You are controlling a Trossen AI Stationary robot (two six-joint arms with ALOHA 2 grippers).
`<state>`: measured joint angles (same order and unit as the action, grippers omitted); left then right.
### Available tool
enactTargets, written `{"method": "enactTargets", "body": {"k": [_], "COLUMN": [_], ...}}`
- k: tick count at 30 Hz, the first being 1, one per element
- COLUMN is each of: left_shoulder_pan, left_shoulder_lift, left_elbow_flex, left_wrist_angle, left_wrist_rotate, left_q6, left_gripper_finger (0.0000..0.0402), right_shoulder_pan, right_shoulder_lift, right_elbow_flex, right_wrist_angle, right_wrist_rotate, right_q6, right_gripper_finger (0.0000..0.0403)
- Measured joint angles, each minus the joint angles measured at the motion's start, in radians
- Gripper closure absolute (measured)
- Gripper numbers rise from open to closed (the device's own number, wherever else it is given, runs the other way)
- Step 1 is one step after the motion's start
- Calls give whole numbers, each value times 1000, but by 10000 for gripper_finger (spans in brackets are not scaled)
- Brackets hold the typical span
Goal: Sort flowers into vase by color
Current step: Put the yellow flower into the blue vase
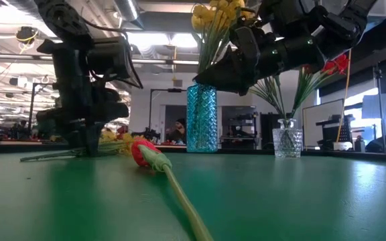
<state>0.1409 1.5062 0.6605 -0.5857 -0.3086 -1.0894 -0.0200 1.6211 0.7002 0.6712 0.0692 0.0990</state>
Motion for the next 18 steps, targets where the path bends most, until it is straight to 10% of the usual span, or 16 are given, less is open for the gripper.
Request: {"method": "enactTargets", "body": {"k": [5, 18], "left_shoulder_pan": [-18, -199], "left_shoulder_lift": [1, -49], "left_elbow_flex": [57, 405], "left_wrist_angle": [-41, -141], "left_wrist_rotate": [-108, -529], "left_q6": [45, 263], "left_gripper_finger": [387, 395], "right_shoulder_pan": [0, 0], "right_shoulder_lift": [0, 0], "right_elbow_flex": [0, 0], "right_wrist_angle": [-1, -19], "right_wrist_rotate": [0, 0], "right_q6": [0, 0], "right_gripper_finger": [253, 253]}}
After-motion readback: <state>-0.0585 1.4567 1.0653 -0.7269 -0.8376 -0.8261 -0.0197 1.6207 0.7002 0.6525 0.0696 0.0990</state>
